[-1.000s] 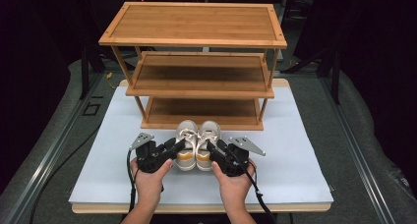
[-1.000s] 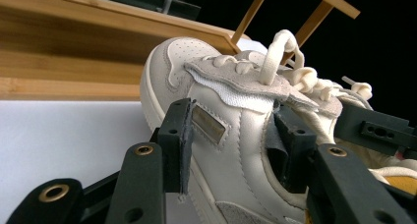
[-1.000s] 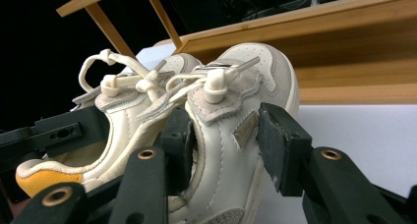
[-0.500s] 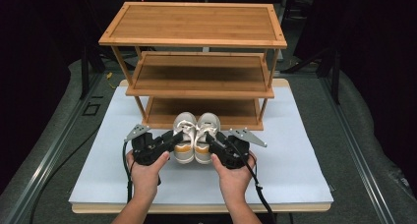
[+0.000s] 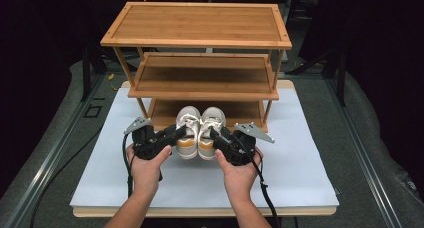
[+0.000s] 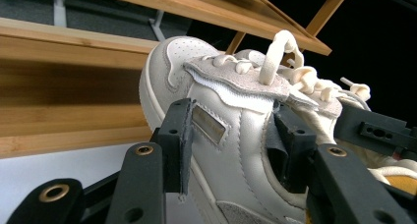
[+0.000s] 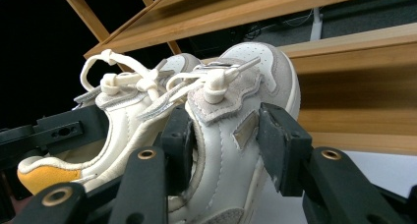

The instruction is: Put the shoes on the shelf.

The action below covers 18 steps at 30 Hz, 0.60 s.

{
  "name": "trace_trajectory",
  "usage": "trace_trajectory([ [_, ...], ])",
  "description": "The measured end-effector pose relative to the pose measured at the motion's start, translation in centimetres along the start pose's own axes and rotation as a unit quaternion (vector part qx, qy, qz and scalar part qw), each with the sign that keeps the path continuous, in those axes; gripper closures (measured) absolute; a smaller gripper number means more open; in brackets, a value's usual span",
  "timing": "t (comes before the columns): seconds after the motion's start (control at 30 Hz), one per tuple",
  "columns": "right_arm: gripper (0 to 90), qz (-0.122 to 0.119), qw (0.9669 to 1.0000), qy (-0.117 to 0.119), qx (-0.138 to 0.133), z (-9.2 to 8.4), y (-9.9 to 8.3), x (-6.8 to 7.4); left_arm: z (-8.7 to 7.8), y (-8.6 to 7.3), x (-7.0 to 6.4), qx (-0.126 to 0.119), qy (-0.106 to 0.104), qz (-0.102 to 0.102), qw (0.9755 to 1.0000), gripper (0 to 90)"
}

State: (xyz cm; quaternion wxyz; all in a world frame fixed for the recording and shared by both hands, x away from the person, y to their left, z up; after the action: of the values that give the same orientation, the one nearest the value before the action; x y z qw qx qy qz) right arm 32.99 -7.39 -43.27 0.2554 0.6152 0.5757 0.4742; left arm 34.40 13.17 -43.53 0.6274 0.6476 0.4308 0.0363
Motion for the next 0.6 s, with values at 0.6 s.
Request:
trace_trajectory([
  [0.6, 58.2, -0.01, 0.9999, 0.006, -0.004, -0.6, 2.1, 0.8, -0.5, 2.5, -0.8, -0.006, 0.0, 0.014, 0.9999, 56.8],
])
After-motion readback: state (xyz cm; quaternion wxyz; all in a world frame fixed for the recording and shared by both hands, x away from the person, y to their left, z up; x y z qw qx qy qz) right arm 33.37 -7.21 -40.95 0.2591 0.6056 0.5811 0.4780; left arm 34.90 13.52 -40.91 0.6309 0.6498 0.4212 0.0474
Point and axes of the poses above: each handheld gripper's, and its own axes: z roughly forward along the jaws, y roughly out of its top, x roughly to its left, the point moved 4 cm from there along z, roughly forward along the jaws, and after that the axes turned 14 degrees about -y, right-handed, at the moved point
